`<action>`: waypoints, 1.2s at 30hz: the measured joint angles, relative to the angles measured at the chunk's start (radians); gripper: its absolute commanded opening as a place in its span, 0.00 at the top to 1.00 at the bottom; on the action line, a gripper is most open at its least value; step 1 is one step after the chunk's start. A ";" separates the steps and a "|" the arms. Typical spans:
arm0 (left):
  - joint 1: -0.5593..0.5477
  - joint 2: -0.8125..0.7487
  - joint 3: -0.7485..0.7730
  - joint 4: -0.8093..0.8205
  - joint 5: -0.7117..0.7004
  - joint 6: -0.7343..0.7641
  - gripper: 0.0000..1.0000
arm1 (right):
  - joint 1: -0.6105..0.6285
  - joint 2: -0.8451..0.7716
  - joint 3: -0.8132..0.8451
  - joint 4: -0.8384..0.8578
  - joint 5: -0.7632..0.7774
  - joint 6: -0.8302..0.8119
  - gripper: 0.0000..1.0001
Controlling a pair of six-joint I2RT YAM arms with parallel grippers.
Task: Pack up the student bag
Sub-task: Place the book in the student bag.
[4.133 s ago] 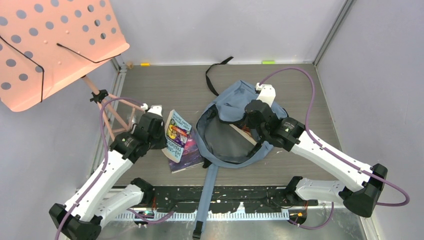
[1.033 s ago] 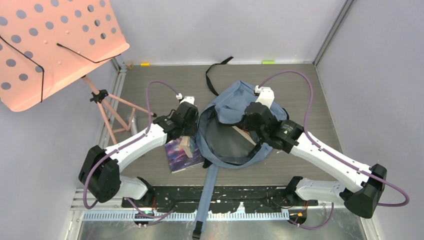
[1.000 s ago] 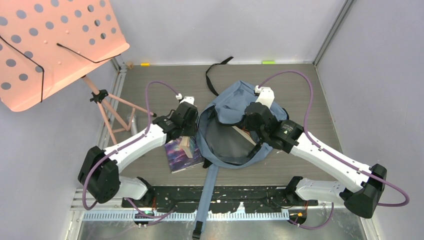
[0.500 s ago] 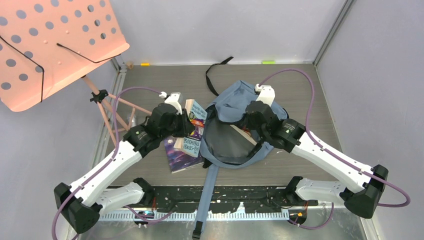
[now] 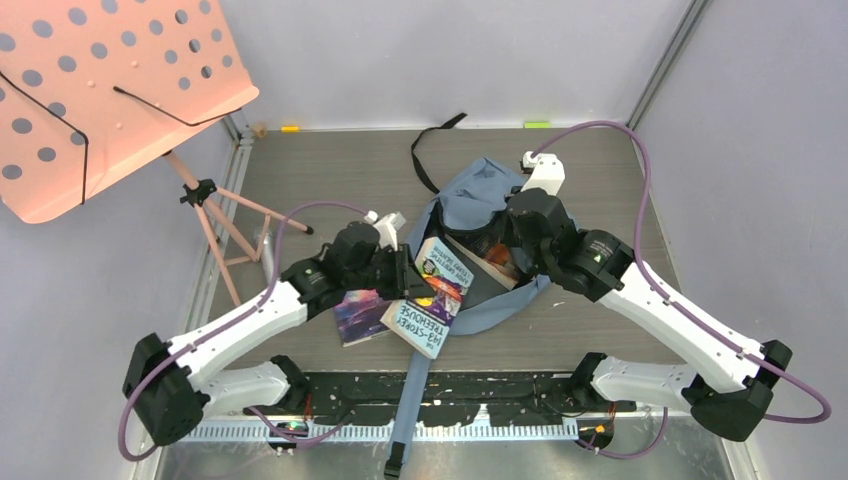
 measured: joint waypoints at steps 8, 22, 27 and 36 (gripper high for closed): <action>-0.097 0.225 -0.002 0.232 0.005 -0.089 1.00 | 0.000 -0.004 -0.003 0.001 -0.001 -0.006 1.00; -0.105 0.420 -0.001 0.525 -0.089 -0.157 1.00 | 0.000 -0.103 -0.098 0.053 -0.005 -0.006 0.99; -0.105 0.521 0.030 0.625 -0.107 -0.186 1.00 | 0.000 -0.148 -0.131 0.059 -0.006 -0.005 1.00; -0.128 0.650 0.032 0.875 -0.240 -0.257 1.00 | 0.000 -0.164 -0.141 0.078 -0.021 0.005 0.99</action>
